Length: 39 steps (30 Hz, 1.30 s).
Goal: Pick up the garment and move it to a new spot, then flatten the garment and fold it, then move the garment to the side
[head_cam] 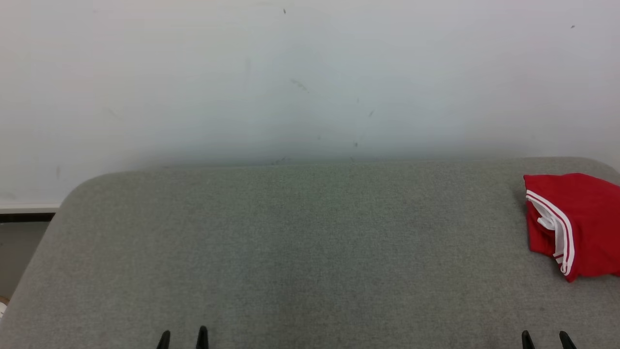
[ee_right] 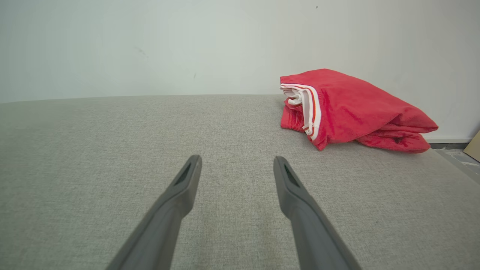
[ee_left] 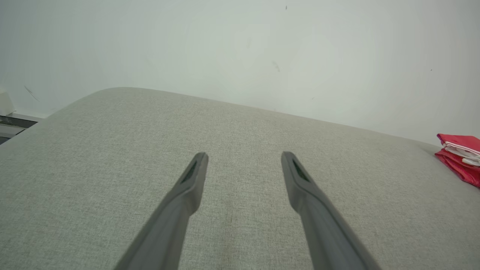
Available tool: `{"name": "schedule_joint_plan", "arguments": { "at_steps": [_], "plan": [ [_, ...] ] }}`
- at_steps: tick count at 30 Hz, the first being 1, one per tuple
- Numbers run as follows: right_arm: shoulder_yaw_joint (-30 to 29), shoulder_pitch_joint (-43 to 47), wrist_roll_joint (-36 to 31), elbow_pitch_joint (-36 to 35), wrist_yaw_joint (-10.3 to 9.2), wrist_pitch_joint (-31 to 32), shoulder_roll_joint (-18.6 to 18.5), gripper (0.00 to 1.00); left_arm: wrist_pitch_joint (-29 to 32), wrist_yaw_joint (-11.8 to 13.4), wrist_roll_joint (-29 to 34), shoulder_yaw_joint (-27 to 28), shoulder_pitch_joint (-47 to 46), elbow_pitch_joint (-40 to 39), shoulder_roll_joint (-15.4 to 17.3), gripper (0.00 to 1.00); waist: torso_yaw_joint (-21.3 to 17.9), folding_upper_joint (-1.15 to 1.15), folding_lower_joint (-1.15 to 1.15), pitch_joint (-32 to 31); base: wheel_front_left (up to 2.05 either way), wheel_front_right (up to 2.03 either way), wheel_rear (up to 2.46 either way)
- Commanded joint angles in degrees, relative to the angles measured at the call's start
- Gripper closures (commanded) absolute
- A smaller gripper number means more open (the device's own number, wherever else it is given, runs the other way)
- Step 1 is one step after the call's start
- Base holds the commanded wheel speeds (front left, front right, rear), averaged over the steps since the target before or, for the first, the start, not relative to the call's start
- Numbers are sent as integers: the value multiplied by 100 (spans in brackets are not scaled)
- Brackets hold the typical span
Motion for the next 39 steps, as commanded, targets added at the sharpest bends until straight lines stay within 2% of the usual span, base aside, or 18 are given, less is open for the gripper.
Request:
{"name": "schedule_joint_plan", "arguments": {
  "at_steps": [1,6,7,12,27,39],
  "plan": [
    [8,94,-77,-35,-16,-22,16,0,-8,-2,7,30,38,-5,24,0,0,0,1,-16,0,0,0],
    [62,55,-106,-72,-16,-22,31,0,-8,-18,62,14,3,-43,25,0,31,0,1,-24,0,0,0],
    [64,20,-118,-48,0,-1,29,100,0,-5,8,-3,-4,-39,0,100,31,0,1,-24,0,0,0],
    [78,44,-105,173,0,42,98,100,9,-5,-22,-48,66,182,-20,100,40,0,1,-24,0,0,0],
    [29,-233,1583,43,-1,472,83,100,396,-166,-1628,144,-293,310,27,100,47,0,1,32,0,0,0],
    [14,-392,2647,-52,-2,727,72,100,646,-266,-2629,273,-517,380,51,100,53,0,1,74,0,0,0]
  ]
}}
